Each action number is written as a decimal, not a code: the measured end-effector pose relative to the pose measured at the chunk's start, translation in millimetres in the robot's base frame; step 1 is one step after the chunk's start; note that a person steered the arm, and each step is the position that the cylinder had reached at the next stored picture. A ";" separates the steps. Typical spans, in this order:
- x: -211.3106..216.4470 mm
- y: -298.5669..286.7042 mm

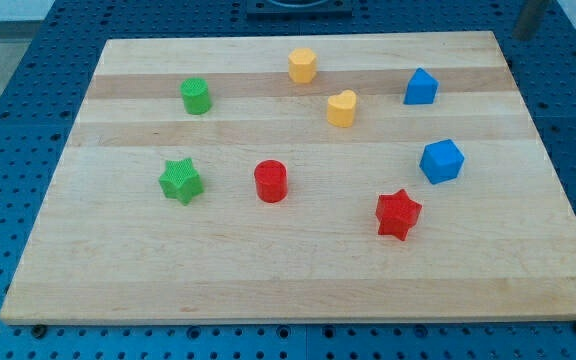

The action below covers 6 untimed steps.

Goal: Separate the green star and the green circle

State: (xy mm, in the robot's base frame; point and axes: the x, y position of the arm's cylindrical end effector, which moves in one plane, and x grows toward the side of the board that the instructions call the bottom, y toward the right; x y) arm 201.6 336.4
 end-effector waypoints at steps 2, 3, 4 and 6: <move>0.1 -2.3; 0.2 -2.3; 0.2 -2.3; 0.2 -6.6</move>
